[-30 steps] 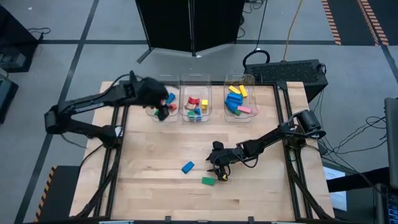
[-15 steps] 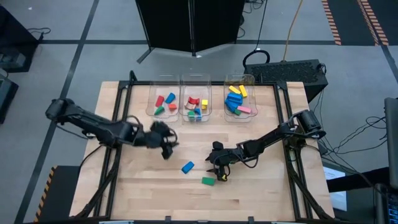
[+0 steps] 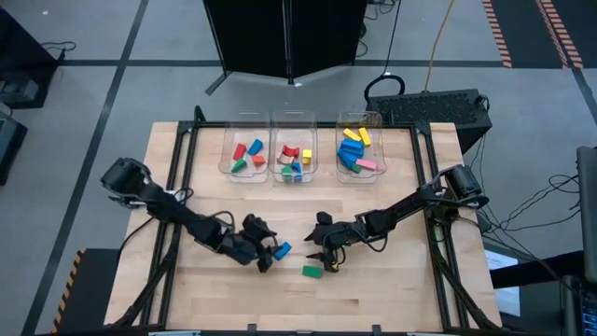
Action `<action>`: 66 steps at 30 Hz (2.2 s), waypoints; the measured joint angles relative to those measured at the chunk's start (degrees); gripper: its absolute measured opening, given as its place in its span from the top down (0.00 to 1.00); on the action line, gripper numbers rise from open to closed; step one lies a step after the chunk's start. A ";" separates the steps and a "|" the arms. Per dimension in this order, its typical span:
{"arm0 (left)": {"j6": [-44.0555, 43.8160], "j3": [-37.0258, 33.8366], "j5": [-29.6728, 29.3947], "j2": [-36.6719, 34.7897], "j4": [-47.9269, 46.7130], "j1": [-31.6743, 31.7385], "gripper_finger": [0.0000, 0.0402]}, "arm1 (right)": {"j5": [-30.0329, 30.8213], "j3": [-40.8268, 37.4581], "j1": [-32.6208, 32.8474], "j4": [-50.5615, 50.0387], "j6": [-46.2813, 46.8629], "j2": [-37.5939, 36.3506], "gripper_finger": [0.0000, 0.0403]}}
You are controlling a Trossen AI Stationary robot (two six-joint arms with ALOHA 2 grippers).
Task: Sort blocks by size
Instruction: Put the blue triangular block into the left transparent bin
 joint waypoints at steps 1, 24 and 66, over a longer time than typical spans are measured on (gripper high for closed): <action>-0.01 0.40 -0.13 0.77 0.04 -0.34 0.38 | 0.00 0.00 -0.02 0.03 -0.38 0.00 0.38; -10.79 16.42 -8.28 16.76 -19.42 -6.59 0.38 | -0.20 0.00 0.00 -3.95 -4.57 0.00 0.38; -5.82 16.38 -4.98 8.41 -31.07 -2.92 0.69 | 0.16 0.00 2.81 -6.29 2.29 0.00 0.38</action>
